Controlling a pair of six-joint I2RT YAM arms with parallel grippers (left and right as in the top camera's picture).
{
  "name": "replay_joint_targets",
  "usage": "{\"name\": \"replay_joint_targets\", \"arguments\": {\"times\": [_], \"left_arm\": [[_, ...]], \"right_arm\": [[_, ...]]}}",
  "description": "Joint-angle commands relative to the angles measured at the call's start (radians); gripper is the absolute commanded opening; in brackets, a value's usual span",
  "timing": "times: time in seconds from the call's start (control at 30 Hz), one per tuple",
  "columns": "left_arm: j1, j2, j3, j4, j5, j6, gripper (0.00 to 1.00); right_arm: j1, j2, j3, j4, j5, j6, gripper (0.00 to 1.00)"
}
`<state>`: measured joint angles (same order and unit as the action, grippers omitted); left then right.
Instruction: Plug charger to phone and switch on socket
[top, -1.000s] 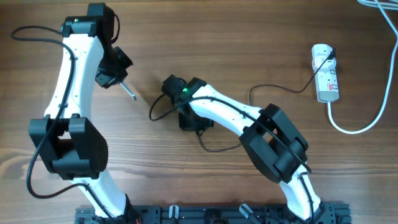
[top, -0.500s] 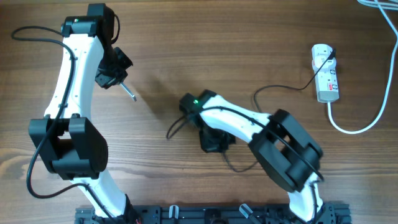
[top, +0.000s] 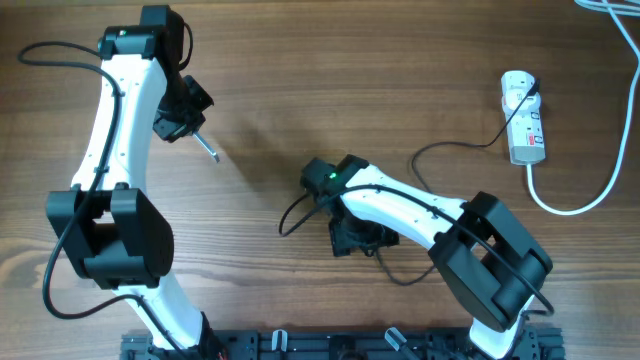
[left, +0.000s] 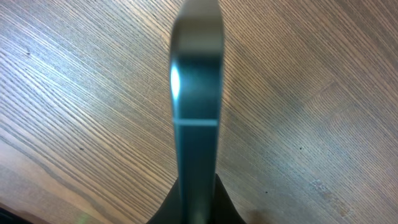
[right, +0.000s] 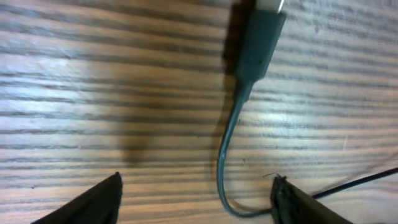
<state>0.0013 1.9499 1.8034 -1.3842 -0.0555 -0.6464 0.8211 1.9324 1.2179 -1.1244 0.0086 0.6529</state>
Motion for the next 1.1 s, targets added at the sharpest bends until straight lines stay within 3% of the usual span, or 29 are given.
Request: {"name": "replay_joint_targets", "arguments": {"times": [0.0,0.27,0.3,0.47,0.57,0.7,1.07], "left_arm": [[0.003,-0.033,-0.005,0.000,-0.013,-0.013,0.04],[0.003,-0.033,-0.005,-0.001,-0.013,-0.013,0.04],[0.003,-0.033,-0.005,-0.001,-0.013,-0.013,0.04],[0.003,-0.033,-0.005,-0.011,-0.013,-0.013,0.04],[0.003,-0.033,-0.005,-0.011,-0.013,-0.013,0.04],[0.003,-0.033,-0.005,-0.007,-0.013,-0.013,0.04],[0.003,-0.033,-0.005,-0.004,0.003,-0.013,0.04]], "right_arm": [[-0.001,-0.018,-0.003,0.025,0.017,0.002,0.82],[-0.037,-0.018,-0.003,0.080,0.098,0.043,0.84],[-0.050,-0.018,-0.003,0.092,0.120,0.057,0.78],[-0.124,-0.016,-0.029,0.166,-0.045,-0.059,0.74],[-0.146,-0.016,-0.062,0.174,-0.080,-0.060,0.63],[-0.145,-0.016,-0.093,0.171,-0.165,-0.095,0.62],[-0.145,-0.016,-0.097,0.176,-0.056,-0.044,0.44]]}}
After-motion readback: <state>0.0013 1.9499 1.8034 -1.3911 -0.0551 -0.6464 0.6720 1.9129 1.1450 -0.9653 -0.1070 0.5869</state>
